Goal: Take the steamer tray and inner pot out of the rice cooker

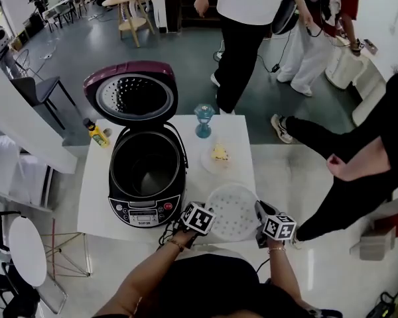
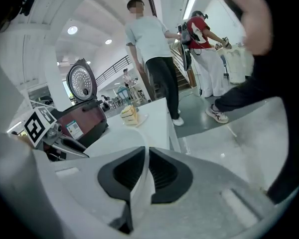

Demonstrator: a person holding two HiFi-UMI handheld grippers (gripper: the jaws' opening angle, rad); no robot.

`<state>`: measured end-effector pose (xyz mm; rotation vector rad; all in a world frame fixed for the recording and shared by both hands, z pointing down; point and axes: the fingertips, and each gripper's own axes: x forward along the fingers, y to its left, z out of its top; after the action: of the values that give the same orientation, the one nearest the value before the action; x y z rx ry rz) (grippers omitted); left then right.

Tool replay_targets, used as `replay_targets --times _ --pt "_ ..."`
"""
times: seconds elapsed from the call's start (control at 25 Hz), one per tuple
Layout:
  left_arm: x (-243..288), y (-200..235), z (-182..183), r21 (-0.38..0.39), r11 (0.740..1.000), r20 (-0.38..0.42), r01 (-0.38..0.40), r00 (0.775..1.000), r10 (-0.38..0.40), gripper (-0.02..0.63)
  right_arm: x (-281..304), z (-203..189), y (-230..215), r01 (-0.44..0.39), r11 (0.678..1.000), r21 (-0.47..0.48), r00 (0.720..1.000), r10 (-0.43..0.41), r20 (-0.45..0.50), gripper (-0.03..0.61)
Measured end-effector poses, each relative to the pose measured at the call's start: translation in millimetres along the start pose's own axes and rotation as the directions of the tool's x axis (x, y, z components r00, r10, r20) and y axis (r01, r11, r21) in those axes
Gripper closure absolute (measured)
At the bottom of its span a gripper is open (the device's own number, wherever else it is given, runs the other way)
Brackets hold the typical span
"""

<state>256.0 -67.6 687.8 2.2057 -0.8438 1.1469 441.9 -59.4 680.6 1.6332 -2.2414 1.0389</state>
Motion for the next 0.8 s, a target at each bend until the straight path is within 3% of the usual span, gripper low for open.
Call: replay_targets --times 0.28,0.52,0.64,0.8 --pt "6.3 2.1 3.9 0.002 1.0 0.007 -0.011 1.0 0.011 0.512 5.6 -5.0 -7.9 0.005 1.0 -0.001 1.0 -0.005 -0.006 0.548" --pt "-1.8 2.9 11.6 0.026 0.999 0.063 -0.046 0.997 0.044 0.506 6.2 -3.7 -8.9 0.006 1.0 -0.013 1.0 -0.006 0.004 0.548" --pt "-14.2 -3.2 11.6 0.043 0.998 0.091 -0.044 0.995 0.04 0.437 5.5 -0.2 -6.0 0.009 0.999 -0.031 1.0 -0.009 0.007 0.548" --pt "-30.2 -16.0 9.2 0.083 0.996 0.116 -0.03 0.993 0.02 0.431 6.3 -2.6 -9.7 0.024 0.998 -0.065 1.0 -0.024 0.001 0.545"
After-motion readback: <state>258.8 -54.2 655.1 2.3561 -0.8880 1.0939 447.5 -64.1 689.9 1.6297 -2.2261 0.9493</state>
